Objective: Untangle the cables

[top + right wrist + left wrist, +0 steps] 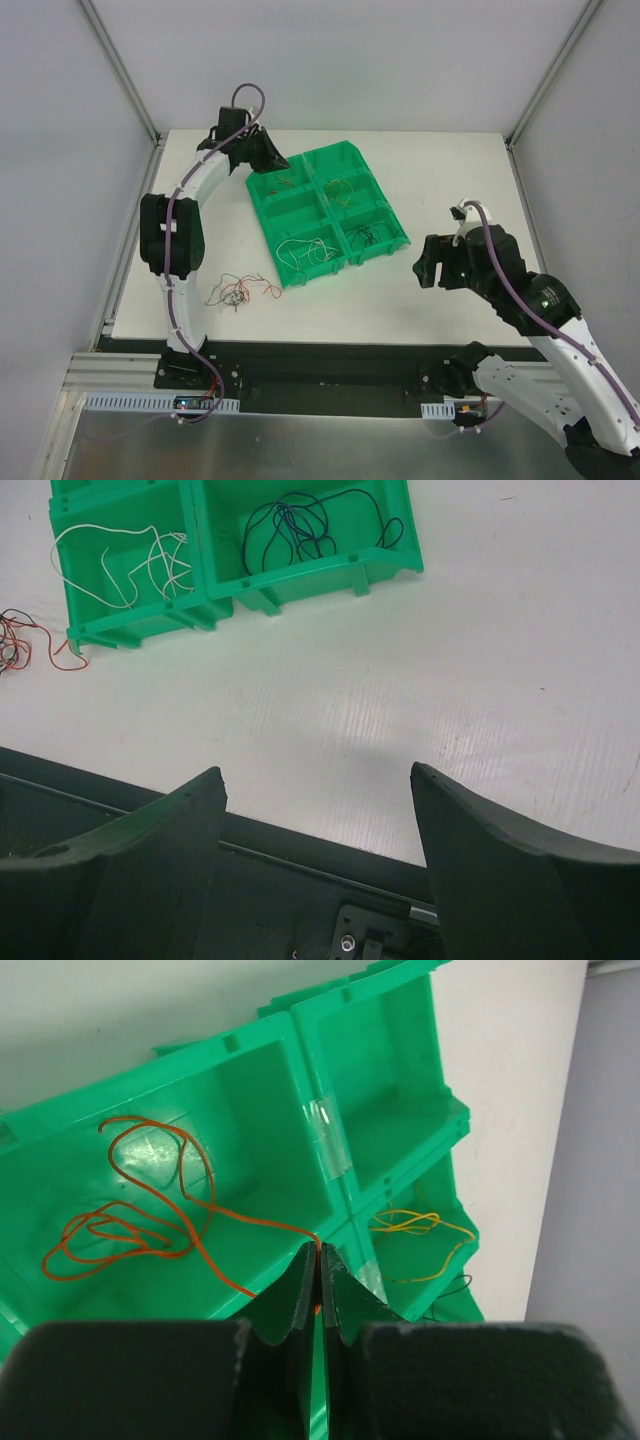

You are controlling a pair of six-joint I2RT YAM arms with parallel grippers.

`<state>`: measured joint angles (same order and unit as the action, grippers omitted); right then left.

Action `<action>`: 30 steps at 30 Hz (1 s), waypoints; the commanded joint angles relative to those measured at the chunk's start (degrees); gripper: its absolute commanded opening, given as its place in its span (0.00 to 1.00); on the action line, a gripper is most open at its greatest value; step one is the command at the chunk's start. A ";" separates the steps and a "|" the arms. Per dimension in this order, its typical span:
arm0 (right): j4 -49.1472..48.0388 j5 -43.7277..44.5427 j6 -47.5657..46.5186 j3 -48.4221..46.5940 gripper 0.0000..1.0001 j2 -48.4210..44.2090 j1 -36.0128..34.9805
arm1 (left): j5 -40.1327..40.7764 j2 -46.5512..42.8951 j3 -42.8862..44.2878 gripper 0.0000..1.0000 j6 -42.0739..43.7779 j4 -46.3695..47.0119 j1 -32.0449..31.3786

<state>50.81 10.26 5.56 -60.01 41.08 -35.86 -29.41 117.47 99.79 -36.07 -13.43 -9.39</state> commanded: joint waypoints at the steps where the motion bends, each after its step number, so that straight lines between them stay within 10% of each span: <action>1: 0.52 0.29 1.55 -2.74 0.77 0.67 0.35 | 1.10 -0.32 0.49 0.00 4.17 0.52 -0.10; 5: 0.52 -0.51 2.87 -2.57 0.77 0.76 0.26 | 1.55 0.48 2.95 0.02 5.31 -2.73 -0.10; 10: -1.23 -1.38 2.17 -1.69 0.77 1.37 0.35 | 4.53 -1.89 5.59 0.46 7.77 -8.53 -0.02; 14: -2.20 -4.89 0.77 -3.36 0.77 5.49 0.35 | 9.53 -8.73 3.41 0.61 11.02 -13.89 0.16; 30: -14.07 -15.53 1.72 -15.55 0.69 40.44 -12.47 | 22.84 -53.65 -43.08 0.61 9.54 -26.02 0.42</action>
<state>40.29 -2.57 5.61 -67.33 71.22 -42.85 -7.11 69.04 63.88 -26.02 -33.85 -9.28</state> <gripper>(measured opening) 0.714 0.612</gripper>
